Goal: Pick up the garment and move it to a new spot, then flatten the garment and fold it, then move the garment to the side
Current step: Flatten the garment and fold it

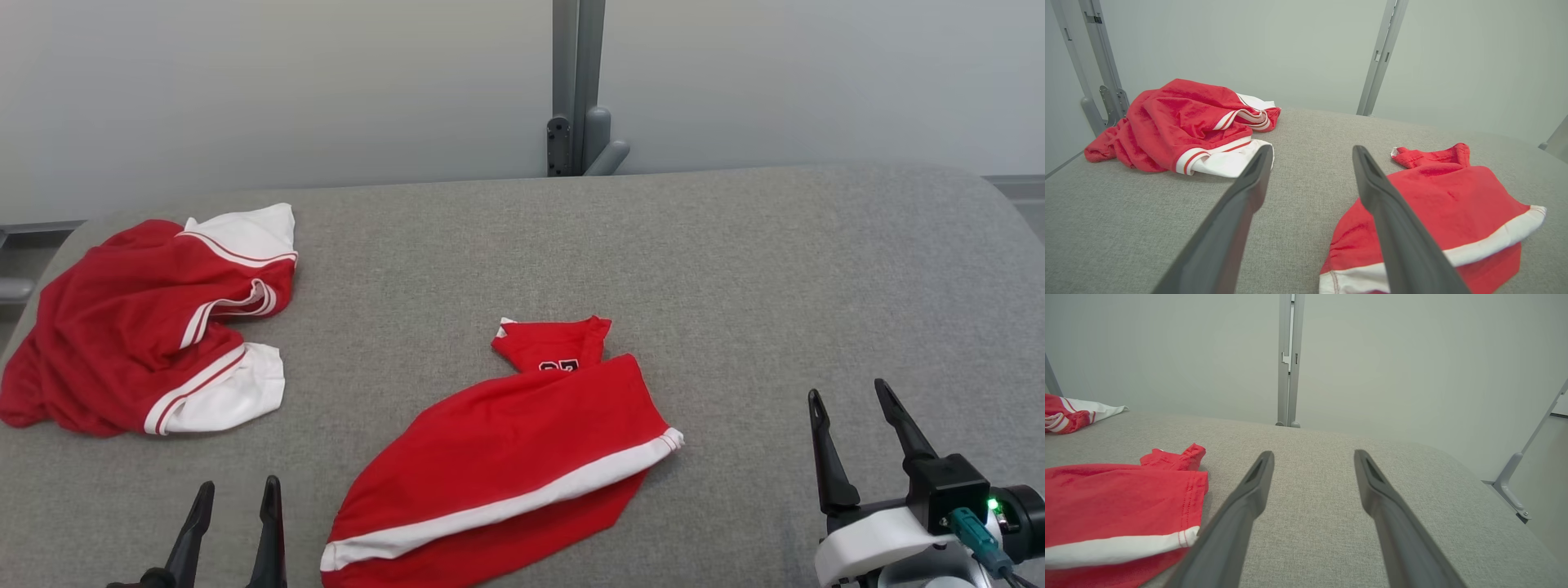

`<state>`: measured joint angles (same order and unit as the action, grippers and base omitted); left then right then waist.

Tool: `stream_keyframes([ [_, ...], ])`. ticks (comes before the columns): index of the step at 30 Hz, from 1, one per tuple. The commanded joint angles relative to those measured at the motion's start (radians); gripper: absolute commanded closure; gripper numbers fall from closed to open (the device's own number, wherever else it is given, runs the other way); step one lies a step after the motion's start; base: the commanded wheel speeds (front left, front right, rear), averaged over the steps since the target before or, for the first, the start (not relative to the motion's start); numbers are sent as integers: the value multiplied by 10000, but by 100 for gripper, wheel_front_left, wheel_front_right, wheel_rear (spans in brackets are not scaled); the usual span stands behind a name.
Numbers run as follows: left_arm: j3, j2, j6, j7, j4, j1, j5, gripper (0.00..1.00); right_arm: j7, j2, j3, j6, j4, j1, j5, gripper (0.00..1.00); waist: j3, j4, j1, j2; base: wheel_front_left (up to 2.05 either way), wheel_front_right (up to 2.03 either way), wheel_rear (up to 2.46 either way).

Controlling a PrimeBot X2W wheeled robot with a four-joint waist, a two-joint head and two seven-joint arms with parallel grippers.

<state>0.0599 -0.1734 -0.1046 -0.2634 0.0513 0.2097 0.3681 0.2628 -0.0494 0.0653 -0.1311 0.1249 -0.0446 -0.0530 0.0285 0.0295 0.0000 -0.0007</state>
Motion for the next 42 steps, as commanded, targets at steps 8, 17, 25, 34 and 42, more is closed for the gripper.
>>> stream_keyframes([
  [8,-714,577,-248,-13,480,182,-895,0,32,-19,15,7,206,-424,-435,0,445,230,0,7,0,0,0],
  [17,-479,531,-267,-13,926,-418,-780,0,32,-21,-106,7,461,-518,-189,0,398,173,0,7,0,0,0],
  [25,-246,388,-269,-13,1038,-555,-552,0,32,-21,-268,7,554,-315,-98,0,314,52,0,7,0,0,0],
  [34,573,139,-270,-13,1764,-485,245,0,32,-564,-1832,8,1365,119,197,0,173,-10,0,7,0,0,0],
  [42,1703,-356,-271,1133,2280,-792,2102,0,-455,-1719,-4163,11,2993,1428,1149,0,-20,61,0,7,0,0,0],
])
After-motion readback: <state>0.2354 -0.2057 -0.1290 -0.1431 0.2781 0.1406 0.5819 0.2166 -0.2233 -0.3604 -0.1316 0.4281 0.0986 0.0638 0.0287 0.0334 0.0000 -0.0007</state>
